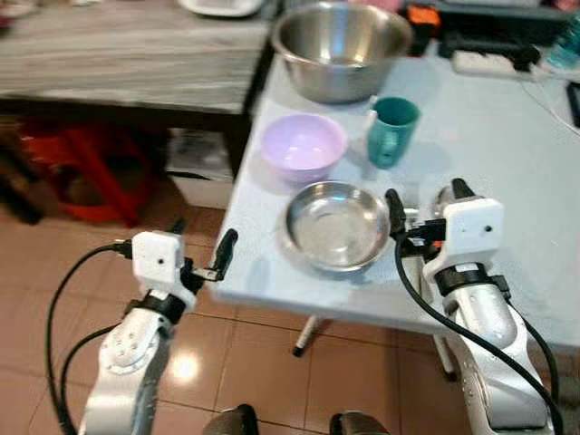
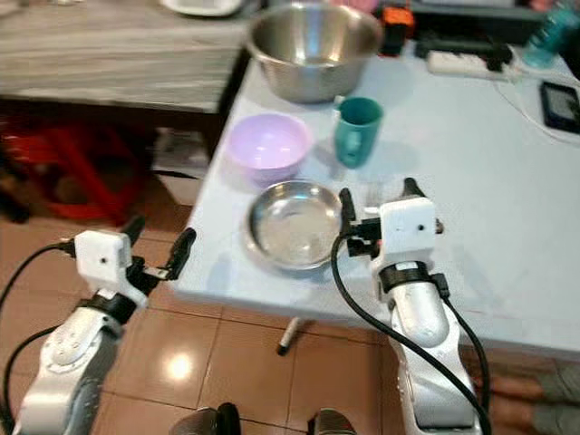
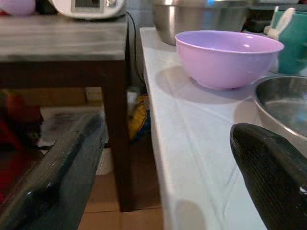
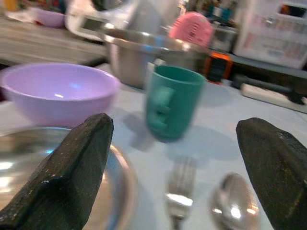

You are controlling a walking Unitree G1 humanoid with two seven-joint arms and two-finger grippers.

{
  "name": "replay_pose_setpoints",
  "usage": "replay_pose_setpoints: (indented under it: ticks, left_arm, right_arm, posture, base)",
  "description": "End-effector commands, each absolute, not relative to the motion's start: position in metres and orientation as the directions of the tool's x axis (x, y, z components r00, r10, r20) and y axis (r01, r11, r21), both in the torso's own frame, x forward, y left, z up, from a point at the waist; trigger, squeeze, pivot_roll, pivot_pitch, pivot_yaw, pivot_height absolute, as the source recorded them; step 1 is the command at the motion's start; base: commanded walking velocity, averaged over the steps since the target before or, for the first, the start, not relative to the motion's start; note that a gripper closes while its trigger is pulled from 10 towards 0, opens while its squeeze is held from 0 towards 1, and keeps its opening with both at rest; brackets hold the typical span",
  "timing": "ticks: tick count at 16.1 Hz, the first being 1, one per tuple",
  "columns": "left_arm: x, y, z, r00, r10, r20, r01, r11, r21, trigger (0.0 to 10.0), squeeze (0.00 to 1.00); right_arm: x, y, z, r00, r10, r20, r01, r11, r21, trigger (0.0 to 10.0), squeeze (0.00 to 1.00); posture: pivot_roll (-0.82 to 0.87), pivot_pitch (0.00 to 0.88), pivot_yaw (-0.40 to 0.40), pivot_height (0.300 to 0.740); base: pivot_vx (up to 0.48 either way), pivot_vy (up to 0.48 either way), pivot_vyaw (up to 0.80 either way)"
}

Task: Setting the table

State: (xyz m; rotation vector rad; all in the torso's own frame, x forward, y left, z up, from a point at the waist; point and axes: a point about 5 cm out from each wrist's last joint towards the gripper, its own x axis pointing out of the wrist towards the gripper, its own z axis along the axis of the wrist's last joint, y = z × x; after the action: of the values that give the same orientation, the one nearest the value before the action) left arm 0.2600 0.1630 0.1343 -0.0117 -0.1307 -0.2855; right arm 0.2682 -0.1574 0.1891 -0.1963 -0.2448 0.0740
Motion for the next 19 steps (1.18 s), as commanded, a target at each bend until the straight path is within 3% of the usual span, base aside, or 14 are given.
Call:
replay_pose_setpoints:
  ticks: [1, 3, 7, 11, 19]
  left_arm:
    - [0.257, 0.163, 0.135, 0.942, -0.308, 0.132, 0.306, 0.951, 0.035, 10.0, 0.00]
    - [0.252, 0.158, 0.131, 0.906, -0.411, 0.099, 0.411, 0.912, 0.024, 10.0, 0.00]
    - [0.254, 0.163, 0.133, 0.871, -0.478, 0.114, 0.479, 0.878, 0.027, 10.0, 0.00]
    - [0.256, 0.168, 0.131, 0.860, -0.502, 0.097, 0.495, 0.865, 0.082, 10.0, 0.00]
    - [0.261, 0.170, 0.128, 0.857, -0.507, 0.094, 0.505, 0.862, 0.047, 10.0, 0.00]
  right_arm:
    - [0.270, -0.160, 0.184, 0.976, 0.088, 0.200, -0.049, 0.980, -0.190, 10.0, 0.00]
    - [0.275, -0.164, 0.182, 0.983, 0.059, 0.172, -0.030, 0.986, -0.165, 10.0, 0.00]
    - [0.278, -0.165, 0.179, 0.988, 0.072, 0.140, -0.048, 0.985, -0.163, 10.0, 0.00]
    - [0.285, -0.166, 0.175, 0.994, 0.064, 0.087, -0.058, 0.996, -0.065, 10.0, 0.00]
    - [0.291, -0.151, 0.161, 0.987, 0.157, -0.032, -0.155, 0.987, 0.042, 10.0, 0.00]
  posture:
    - [-0.17, 0.216, 0.030, 0.740]
    - [-0.16, 0.214, 0.027, 0.740]
    - [-0.16, 0.204, 0.016, 0.740]
    - [-0.16, 0.195, 0.017, 0.740]
    - [-0.16, 0.187, 0.010, 0.740]
  base:
    - [0.000, 0.000, 0.00]
    - [0.000, 0.000, 0.00]
    - [0.000, 0.000, 0.00]
    - [0.000, 0.000, 0.00]
    - [0.000, 0.000, 0.00]
